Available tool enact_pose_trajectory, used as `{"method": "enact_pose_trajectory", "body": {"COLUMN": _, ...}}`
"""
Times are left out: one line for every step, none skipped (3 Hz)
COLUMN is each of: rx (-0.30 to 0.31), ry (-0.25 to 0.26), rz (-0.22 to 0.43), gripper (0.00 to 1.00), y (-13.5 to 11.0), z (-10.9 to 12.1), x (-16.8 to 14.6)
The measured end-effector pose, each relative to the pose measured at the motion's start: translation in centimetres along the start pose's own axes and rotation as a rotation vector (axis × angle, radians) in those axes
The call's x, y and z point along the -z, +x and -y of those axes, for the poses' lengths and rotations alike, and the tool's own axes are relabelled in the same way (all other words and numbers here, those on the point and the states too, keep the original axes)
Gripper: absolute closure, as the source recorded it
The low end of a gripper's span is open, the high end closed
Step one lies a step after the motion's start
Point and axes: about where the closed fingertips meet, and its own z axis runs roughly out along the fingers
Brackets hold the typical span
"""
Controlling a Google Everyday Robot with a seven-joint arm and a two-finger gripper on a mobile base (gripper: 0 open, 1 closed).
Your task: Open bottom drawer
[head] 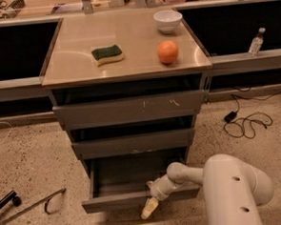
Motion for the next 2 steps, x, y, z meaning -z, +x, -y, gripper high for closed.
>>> {"method": "enact_pose_trajectory", "body": {"rx": -0.03, "ry": -0.014, "rz": -0.007, "gripper": 0.0, "y": 0.8, "z": -2.3, "x": -0.2}}
{"method": "enact_pose_trajectory", "body": {"rx": -0.086, "ry": -0.027, "rz": -0.021, "gripper": 0.0, "y": 1.7, "z": -5.8, "x": 0.4}}
